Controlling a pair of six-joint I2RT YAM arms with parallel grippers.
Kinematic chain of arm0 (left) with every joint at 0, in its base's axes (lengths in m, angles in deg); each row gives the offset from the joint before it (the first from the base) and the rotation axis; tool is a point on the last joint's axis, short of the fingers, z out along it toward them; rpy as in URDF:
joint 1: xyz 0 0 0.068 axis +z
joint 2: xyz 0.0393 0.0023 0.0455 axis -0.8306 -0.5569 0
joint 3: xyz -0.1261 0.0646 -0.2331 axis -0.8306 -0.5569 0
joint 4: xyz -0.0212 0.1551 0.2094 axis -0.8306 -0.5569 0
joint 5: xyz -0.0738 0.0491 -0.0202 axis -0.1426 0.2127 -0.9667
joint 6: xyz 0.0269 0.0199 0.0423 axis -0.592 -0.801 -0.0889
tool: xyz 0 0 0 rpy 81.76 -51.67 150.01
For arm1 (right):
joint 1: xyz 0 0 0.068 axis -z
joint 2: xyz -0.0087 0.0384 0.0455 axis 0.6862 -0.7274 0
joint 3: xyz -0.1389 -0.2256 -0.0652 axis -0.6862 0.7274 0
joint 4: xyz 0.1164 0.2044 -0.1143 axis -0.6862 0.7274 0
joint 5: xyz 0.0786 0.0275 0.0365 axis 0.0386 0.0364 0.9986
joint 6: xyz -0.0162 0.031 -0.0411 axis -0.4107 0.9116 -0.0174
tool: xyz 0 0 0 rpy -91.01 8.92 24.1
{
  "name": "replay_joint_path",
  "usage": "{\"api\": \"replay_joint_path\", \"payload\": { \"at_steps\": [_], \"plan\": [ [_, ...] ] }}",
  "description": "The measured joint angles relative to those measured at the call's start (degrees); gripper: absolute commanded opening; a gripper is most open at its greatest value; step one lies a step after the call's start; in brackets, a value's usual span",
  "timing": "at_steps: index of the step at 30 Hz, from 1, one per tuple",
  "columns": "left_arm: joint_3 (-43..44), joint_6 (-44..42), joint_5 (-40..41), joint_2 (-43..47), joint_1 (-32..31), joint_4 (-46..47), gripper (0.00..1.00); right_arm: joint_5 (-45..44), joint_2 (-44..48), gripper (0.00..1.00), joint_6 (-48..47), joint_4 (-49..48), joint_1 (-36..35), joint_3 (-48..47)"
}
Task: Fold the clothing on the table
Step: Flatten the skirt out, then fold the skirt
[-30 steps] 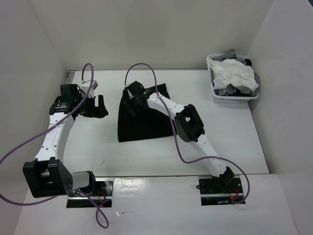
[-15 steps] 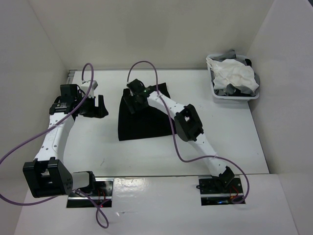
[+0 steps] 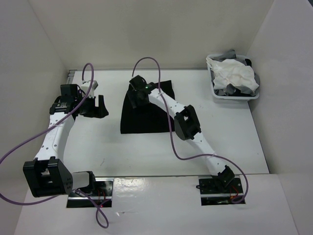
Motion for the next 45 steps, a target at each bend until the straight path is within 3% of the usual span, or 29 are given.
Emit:
{"api": "replay_joint_path", "payload": {
  "at_steps": [9,15,21,24,31,34,37,41,45],
  "plan": [
    [0.00,-0.09,-0.76,-0.55,0.00,-0.02,0.87,-0.92,-5.05,0.93,-0.33,3.89,1.66,-10.08],
    [0.00,-0.17,-1.31,-0.68,0.00,-0.04,0.87,-1.05,-4.00,0.93,-1.64,5.20,1.66,-8.74],
    [-0.20,-0.24,-1.77,-0.68,0.00,-0.02,0.87,0.79,4.33,0.94,-4.46,4.55,0.37,4.00],
    [-0.39,-0.31,-2.51,-0.87,0.00,-0.15,0.84,2.25,12.79,0.94,-5.90,2.14,-1.01,15.93],
    [-0.11,-0.46,-4.04,-11.98,-2.69,-0.44,0.63,2.64,40.48,0.94,-9.68,-5.92,-1.70,40.68],
    [0.26,-0.07,-4.00,-17.75,-5.05,-1.20,0.53,2.82,51.06,0.94,-10.86,-9.31,1.49,47.84],
    [1.49,0.02,-3.98,-22.08,-7.28,-1.79,0.51,4.70,57.81,0.94,-11.41,-11.47,8.41,53.42],
    [2.71,0.11,-3.69,-24.90,-10.29,-1.88,0.51,7.63,60.72,0.94,-11.69,-12.98,18.97,60.04],
    [2.91,0.33,-2.67,-26.34,-12.74,-1.60,0.51,9.42,61.11,0.94,-11.76,-12.98,21.44,65.79]
  ]
}}
